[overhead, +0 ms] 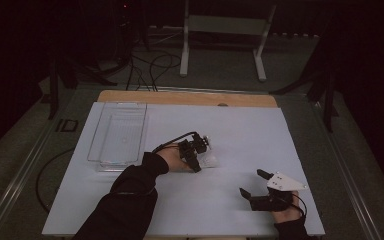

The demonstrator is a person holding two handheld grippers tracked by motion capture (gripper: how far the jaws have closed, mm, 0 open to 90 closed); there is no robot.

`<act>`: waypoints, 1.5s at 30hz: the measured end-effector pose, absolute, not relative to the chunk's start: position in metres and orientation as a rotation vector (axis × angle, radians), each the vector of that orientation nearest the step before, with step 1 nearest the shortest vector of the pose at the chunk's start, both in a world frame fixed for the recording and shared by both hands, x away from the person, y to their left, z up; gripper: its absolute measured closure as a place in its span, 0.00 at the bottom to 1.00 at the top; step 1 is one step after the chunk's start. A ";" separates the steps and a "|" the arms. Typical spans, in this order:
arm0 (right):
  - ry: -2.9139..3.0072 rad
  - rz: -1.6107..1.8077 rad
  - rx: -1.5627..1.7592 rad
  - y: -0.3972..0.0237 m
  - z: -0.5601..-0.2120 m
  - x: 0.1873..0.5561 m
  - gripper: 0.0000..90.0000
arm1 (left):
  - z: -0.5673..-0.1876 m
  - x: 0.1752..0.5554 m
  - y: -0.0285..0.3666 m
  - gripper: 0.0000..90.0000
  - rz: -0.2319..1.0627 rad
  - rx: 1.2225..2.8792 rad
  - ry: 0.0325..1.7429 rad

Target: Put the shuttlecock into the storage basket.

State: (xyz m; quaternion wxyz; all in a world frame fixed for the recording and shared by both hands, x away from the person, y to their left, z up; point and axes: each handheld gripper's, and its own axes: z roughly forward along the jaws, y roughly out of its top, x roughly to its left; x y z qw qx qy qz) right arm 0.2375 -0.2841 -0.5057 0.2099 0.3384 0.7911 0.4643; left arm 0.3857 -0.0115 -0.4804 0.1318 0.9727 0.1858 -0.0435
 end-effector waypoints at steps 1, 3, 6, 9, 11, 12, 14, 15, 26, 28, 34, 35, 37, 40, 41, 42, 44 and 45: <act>2.199 1.290 0.941 -0.284 -0.506 0.237 0.10 | -0.480 0.386 -0.012 0.74 -0.126 2.823 0.539; 2.199 1.291 0.942 -0.284 -0.506 0.237 0.10 | -0.479 0.385 -0.011 0.74 -0.135 2.823 0.539; 2.199 1.291 0.940 -0.284 -0.506 0.238 0.10 | -0.473 0.384 -0.008 0.74 -0.123 2.827 0.524; 2.200 1.292 0.943 -0.284 -0.506 0.238 0.10 | -0.471 0.383 -0.007 0.74 -0.127 2.827 0.530; 2.200 1.293 0.944 -0.284 -0.506 0.238 0.10 | -0.467 0.383 -0.004 0.74 -0.117 2.829 0.528; 2.200 1.293 0.945 -0.284 -0.506 0.238 0.10 | -0.466 0.382 -0.003 0.74 -0.110 2.833 0.528; 2.199 1.293 0.946 -0.284 -0.506 0.238 0.10 | -0.463 0.382 -0.001 0.74 -0.115 2.832 0.527; 2.199 1.293 0.946 -0.284 -0.506 0.238 0.10 | -0.463 0.382 -0.001 0.74 -0.115 2.832 0.527; 2.201 1.292 0.950 -0.284 -0.507 0.238 0.10 | -0.447 0.377 0.010 0.74 -0.128 2.864 0.487; 2.201 1.292 0.950 -0.284 -0.507 0.238 0.10 | -0.447 0.377 0.010 0.74 -0.128 2.864 0.487; 2.201 1.290 0.952 -0.284 -0.507 0.238 0.10 | -0.431 0.371 0.015 0.74 -0.153 2.859 0.475; 2.202 1.291 0.953 -0.284 -0.507 0.238 0.10 | -0.430 0.371 0.016 0.74 -0.153 2.857 0.479; 2.201 1.291 0.953 -0.284 -0.507 0.238 0.10 | -0.427 0.370 0.017 0.74 -0.154 2.858 0.473; 2.202 1.290 0.954 -0.283 -0.507 0.238 0.10 | -0.423 0.370 0.019 0.74 -0.162 2.857 0.478; 2.202 1.290 0.954 -0.283 -0.507 0.238 0.10 | -0.421 0.369 0.020 0.74 -0.179 2.846 0.495; 2.201 1.290 0.952 -0.283 -0.507 0.238 0.10 | -0.420 0.370 0.020 0.74 -0.180 2.842 0.498; 2.201 1.292 0.950 -0.283 -0.507 0.238 0.10 | -0.417 0.370 0.021 0.74 -0.185 2.842 0.495; 2.201 1.291 0.949 -0.284 -0.507 0.238 0.10 | -0.416 0.369 0.021 0.74 -0.180 2.844 0.495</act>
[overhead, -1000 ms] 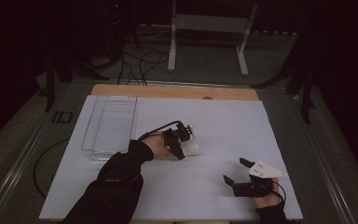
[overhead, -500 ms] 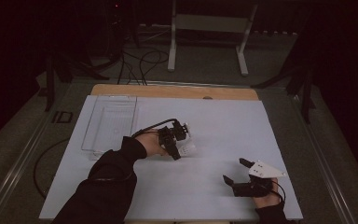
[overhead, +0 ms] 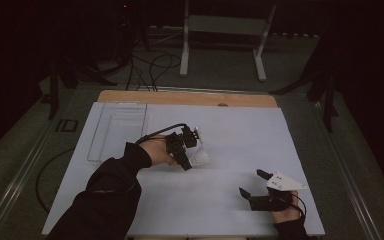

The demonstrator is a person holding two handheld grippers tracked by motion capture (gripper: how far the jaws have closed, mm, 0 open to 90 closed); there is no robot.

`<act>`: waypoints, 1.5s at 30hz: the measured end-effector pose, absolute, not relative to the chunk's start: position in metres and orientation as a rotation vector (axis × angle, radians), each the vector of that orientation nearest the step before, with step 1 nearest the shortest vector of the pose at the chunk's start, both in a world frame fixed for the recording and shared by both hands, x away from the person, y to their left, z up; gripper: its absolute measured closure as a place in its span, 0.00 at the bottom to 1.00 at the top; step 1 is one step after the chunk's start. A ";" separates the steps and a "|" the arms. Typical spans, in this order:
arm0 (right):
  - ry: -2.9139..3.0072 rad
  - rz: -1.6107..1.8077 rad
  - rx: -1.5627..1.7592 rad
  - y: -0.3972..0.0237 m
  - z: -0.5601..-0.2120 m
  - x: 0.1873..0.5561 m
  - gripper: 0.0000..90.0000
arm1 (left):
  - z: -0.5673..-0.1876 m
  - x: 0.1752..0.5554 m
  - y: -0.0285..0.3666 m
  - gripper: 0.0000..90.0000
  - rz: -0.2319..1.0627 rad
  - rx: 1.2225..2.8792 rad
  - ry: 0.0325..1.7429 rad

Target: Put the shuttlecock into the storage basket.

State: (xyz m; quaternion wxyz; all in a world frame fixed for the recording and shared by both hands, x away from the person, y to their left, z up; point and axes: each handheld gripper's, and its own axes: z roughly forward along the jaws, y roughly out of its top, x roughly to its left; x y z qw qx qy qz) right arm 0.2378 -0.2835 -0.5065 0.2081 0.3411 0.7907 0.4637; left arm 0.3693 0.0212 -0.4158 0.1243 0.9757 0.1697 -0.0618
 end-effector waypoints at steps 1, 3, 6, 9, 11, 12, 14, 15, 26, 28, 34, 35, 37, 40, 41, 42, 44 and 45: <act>2.201 1.291 0.948 -0.284 -0.506 0.238 0.10 | -0.415 0.369 0.021 0.74 -0.185 2.847 0.488; 2.199 1.291 0.948 -0.284 -0.506 0.238 0.10 | -0.413 0.368 0.021 0.74 -0.179 2.855 0.482; 2.197 1.290 0.947 -0.284 -0.506 0.238 0.10 | -0.409 0.367 0.023 0.74 -0.172 2.858 0.485; 2.195 1.293 0.946 -0.284 -0.505 0.237 0.10 | -0.406 0.366 0.025 0.74 -0.178 2.854 0.486; 2.195 1.290 0.945 -0.284 -0.505 0.237 0.10 | -0.405 0.366 0.026 0.74 -0.180 2.855 0.487; 2.195 1.290 0.945 -0.284 -0.505 0.237 0.10 | -0.405 0.366 0.026 0.74 -0.180 2.855 0.487; 2.195 1.288 0.944 -0.284 -0.505 0.237 0.10 | -0.402 0.366 0.029 0.74 -0.179 2.855 0.488; 2.195 1.289 0.943 -0.284 -0.505 0.237 0.10 | -0.401 0.367 0.030 0.74 -0.176 2.852 0.493; 2.193 1.288 0.942 -0.283 -0.505 0.237 0.10 | -0.390 0.366 0.041 0.74 -0.167 2.844 0.494; 2.193 1.287 0.941 -0.283 -0.505 0.237 0.10 | -0.389 0.366 0.044 0.74 -0.161 2.840 0.509; 2.194 1.286 0.942 -0.283 -0.505 0.237 0.10 | -0.385 0.366 0.055 0.74 -0.156 2.835 0.532; 2.195 1.288 0.940 -0.283 -0.505 0.237 0.10 | -0.384 0.366 0.058 0.74 -0.146 2.836 0.537; 2.196 1.287 0.939 -0.283 -0.505 0.237 0.10 | -0.383 0.366 0.060 0.74 -0.147 2.837 0.533; 2.196 1.289 0.937 -0.283 -0.505 0.237 0.10 | -0.382 0.366 0.065 0.74 -0.143 2.833 0.548; 2.193 1.290 0.939 -0.283 -0.505 0.237 0.10 | -0.381 0.367 0.069 0.74 -0.137 2.834 0.557; 2.193 1.290 0.939 -0.283 -0.505 0.237 0.10 | -0.381 0.367 0.069 0.74 -0.137 2.834 0.557; 2.194 1.287 0.937 -0.283 -0.505 0.237 0.10 | -0.380 0.367 0.073 0.74 -0.132 2.827 0.566; 2.196 1.292 0.935 -0.282 -0.505 0.237 0.10 | -0.379 0.367 0.077 0.74 -0.132 2.828 0.572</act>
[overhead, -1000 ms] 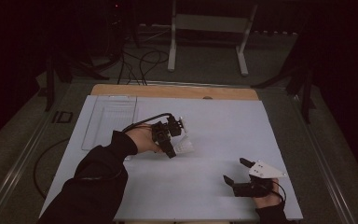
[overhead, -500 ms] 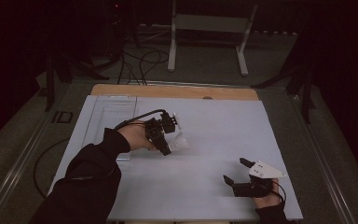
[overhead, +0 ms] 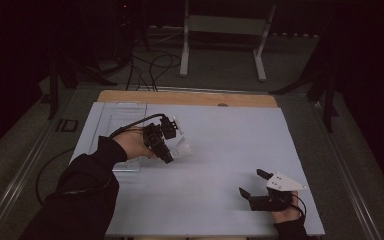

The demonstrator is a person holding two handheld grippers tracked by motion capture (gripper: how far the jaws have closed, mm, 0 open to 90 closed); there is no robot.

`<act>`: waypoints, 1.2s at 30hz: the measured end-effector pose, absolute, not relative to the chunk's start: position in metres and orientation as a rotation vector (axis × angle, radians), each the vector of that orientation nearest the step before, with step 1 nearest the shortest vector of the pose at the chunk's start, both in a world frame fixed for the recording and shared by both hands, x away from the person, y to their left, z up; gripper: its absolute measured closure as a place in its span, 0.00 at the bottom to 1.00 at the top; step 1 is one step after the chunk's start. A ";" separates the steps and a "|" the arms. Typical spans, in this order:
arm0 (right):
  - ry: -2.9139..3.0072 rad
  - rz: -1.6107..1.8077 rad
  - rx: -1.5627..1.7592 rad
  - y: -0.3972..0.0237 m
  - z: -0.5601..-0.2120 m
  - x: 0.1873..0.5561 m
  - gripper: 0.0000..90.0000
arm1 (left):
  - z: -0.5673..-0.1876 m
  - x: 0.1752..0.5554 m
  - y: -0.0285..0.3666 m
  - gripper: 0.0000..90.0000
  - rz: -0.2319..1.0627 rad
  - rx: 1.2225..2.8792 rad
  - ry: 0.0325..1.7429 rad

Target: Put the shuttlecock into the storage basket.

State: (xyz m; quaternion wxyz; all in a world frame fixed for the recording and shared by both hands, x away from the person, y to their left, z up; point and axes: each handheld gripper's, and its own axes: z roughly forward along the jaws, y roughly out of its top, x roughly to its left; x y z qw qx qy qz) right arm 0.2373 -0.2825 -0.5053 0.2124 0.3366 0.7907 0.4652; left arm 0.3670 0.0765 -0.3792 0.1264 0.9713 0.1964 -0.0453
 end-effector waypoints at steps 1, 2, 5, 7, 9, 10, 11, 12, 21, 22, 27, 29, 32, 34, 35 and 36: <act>2.196 1.292 0.935 -0.282 -0.505 0.237 0.10 | -0.379 0.367 0.077 0.74 -0.132 2.828 0.572; 2.196 1.289 0.933 -0.282 -0.505 0.237 0.10 | -0.378 0.367 0.080 0.74 -0.133 2.828 0.582; 2.198 1.291 0.934 -0.282 -0.506 0.237 0.10 | -0.377 0.367 0.084 0.74 -0.126 2.828 0.591; 2.196 1.298 0.933 -0.282 -0.506 0.237 0.10 | -0.375 0.368 0.088 0.74 -0.122 2.825 0.596; 2.195 1.295 0.933 -0.282 -0.506 0.237 0.10 | -0.373 0.368 0.093 0.74 -0.116 2.827 0.605; 2.196 1.304 0.935 -0.282 -0.506 0.237 0.10 | -0.372 0.369 0.097 0.74 -0.118 2.823 0.617; 2.196 1.304 0.935 -0.282 -0.506 0.237 0.10 | -0.372 0.369 0.097 0.74 -0.118 2.823 0.617; 2.196 1.298 0.935 -0.282 -0.506 0.237 0.10 | -0.371 0.368 0.100 0.74 -0.112 2.822 0.625; 2.195 1.299 0.932 -0.281 -0.506 0.237 0.10 | -0.367 0.368 0.119 0.74 -0.100 2.813 0.655; 2.197 1.301 0.930 -0.282 -0.506 0.237 0.10 | -0.366 0.368 0.123 0.74 -0.098 2.813 0.666; 2.199 1.298 0.932 -0.281 -0.506 0.238 0.10 | -0.364 0.368 0.132 0.74 -0.088 2.808 0.690; 2.200 1.291 0.931 -0.282 -0.506 0.238 0.10 | -0.362 0.368 0.136 0.74 -0.081 2.805 0.699; 2.198 1.289 0.935 -0.282 -0.506 0.238 0.10 | -0.361 0.368 0.144 0.74 -0.076 2.790 0.722; 2.199 1.284 0.932 -0.282 -0.506 0.238 0.10 | -0.361 0.368 0.147 0.74 -0.076 2.787 0.729; 2.199 1.284 0.932 -0.282 -0.506 0.238 0.10 | -0.361 0.368 0.147 0.74 -0.076 2.787 0.729; 2.200 1.287 0.934 -0.282 -0.506 0.238 0.10 | -0.360 0.368 0.150 0.74 -0.073 2.783 0.740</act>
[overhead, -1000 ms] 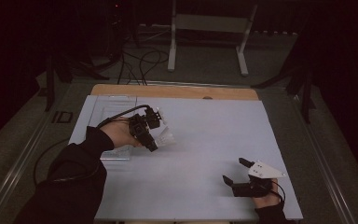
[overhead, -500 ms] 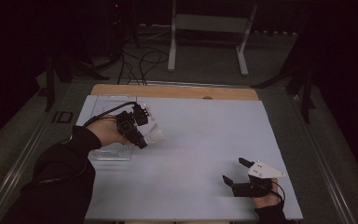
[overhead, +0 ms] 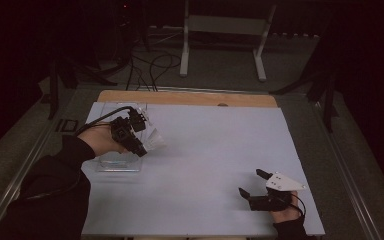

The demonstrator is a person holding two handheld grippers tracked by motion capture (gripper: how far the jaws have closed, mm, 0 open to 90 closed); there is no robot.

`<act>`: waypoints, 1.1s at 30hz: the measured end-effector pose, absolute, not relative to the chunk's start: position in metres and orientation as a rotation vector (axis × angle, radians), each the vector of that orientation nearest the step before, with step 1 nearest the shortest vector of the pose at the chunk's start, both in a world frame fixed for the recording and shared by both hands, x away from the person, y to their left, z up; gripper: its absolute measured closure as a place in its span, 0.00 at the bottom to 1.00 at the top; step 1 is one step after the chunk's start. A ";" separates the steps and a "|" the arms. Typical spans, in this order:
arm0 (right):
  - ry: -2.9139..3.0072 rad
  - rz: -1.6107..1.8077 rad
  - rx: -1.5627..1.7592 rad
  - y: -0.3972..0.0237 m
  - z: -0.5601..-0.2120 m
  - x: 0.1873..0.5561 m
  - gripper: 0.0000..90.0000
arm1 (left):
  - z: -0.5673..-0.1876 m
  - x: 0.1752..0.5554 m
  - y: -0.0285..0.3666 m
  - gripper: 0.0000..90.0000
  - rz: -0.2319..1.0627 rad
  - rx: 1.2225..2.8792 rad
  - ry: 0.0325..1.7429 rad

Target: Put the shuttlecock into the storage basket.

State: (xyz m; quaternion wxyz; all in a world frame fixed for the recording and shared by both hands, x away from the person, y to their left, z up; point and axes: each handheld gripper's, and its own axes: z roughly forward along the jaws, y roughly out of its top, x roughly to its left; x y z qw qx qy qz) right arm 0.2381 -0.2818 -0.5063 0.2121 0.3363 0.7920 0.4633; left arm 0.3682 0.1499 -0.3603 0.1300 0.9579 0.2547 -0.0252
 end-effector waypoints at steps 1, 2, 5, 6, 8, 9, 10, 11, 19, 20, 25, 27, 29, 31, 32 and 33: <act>2.199 1.286 0.933 -0.282 -0.506 0.238 0.10 | -0.360 0.368 0.150 0.74 -0.073 2.783 0.740; 2.200 1.286 0.934 -0.282 -0.506 0.238 0.10 | -0.360 0.368 0.153 0.74 -0.065 2.780 0.747; 2.200 1.285 0.934 -0.281 -0.506 0.238 0.10 | -0.359 0.368 0.157 0.74 -0.070 2.774 0.752; 2.200 1.284 0.934 -0.281 -0.506 0.238 0.10 | -0.359 0.368 0.161 0.74 -0.062 2.774 0.776; 2.200 1.285 0.934 -0.281 -0.506 0.238 0.10 | -0.359 0.368 0.165 0.74 -0.054 2.768 0.785; 2.200 1.285 0.934 -0.281 -0.506 0.238 0.10 | -0.359 0.368 0.165 0.74 -0.054 2.768 0.785; 2.200 1.285 0.934 -0.281 -0.507 0.238 0.10 | -0.358 0.367 0.169 0.74 -0.042 2.771 0.778; 2.200 1.285 0.934 -0.281 -0.507 0.238 0.10 | -0.358 0.367 0.169 0.74 -0.042 2.771 0.778; 2.200 1.281 0.935 -0.281 -0.506 0.238 0.10 | -0.358 0.369 0.184 0.74 -0.031 2.739 0.856; 2.200 1.281 0.936 -0.281 -0.506 0.238 0.10 | -0.358 0.369 0.188 0.74 -0.024 2.735 0.872; 2.202 1.280 0.935 -0.281 -0.506 0.238 0.10 | -0.358 0.370 0.196 0.74 -0.016 2.726 0.910; 2.203 1.282 0.938 -0.281 -0.507 0.238 0.10 | -0.359 0.370 0.201 0.74 -0.004 2.721 0.939; 2.205 1.280 0.938 -0.281 -0.507 0.238 0.10 | -0.360 0.371 0.204 0.74 0.003 2.719 0.957; 2.205 1.281 0.936 -0.280 -0.507 0.238 0.10 | -0.360 0.371 0.208 0.74 0.014 2.716 0.981; 2.205 1.280 0.937 -0.280 -0.507 0.238 0.10 | -0.360 0.371 0.208 0.74 0.014 2.716 0.981; 2.205 1.280 0.937 -0.280 -0.507 0.238 0.10 | -0.360 0.372 0.212 0.74 0.014 2.708 0.998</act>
